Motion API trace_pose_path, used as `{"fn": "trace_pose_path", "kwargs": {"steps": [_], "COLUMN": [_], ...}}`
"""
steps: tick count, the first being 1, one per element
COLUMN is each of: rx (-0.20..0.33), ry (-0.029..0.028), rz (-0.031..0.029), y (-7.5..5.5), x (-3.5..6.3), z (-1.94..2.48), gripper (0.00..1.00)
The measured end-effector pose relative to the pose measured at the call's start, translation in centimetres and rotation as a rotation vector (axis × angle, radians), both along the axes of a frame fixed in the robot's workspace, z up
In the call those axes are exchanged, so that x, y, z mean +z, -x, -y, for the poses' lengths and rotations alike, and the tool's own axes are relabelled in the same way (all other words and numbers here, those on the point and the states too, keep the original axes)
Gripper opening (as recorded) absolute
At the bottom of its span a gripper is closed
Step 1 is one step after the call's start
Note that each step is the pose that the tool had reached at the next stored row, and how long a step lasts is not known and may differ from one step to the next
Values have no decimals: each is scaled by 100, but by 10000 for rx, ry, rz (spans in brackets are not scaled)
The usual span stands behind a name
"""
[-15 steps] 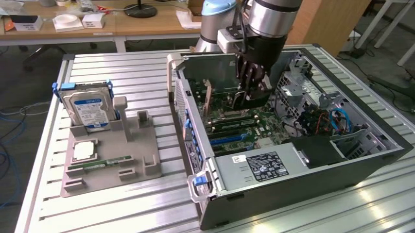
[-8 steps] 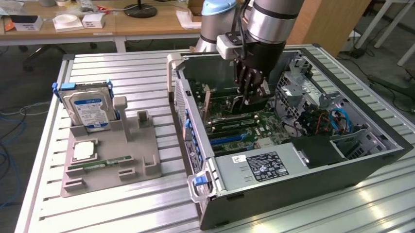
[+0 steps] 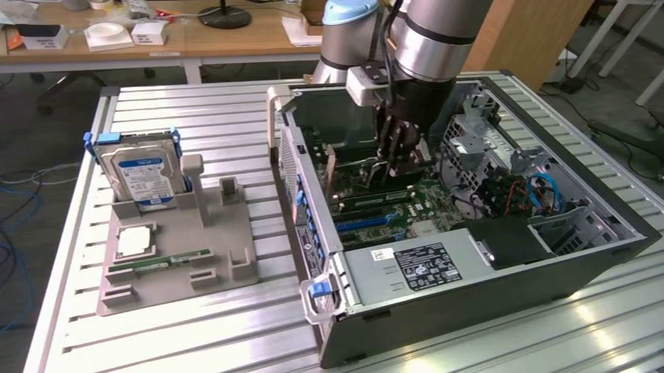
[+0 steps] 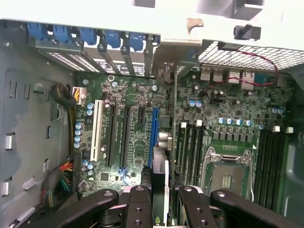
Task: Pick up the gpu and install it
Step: 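Insert the gpu into the slot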
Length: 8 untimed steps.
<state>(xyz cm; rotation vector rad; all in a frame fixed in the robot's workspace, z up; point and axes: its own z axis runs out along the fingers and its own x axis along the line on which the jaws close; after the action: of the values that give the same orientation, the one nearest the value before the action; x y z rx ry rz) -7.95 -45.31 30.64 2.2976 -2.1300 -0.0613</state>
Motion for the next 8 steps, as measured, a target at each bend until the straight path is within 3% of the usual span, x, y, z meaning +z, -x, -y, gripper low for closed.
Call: {"fn": "trace_pose_path", "kwargs": {"steps": [3, 8], "rx": [91, 182], "ry": [1, 1], "rz": [3, 103], "y": [0, 2], "x": [-46, -97], "z": [1, 1], "gripper": [27, 27]}}
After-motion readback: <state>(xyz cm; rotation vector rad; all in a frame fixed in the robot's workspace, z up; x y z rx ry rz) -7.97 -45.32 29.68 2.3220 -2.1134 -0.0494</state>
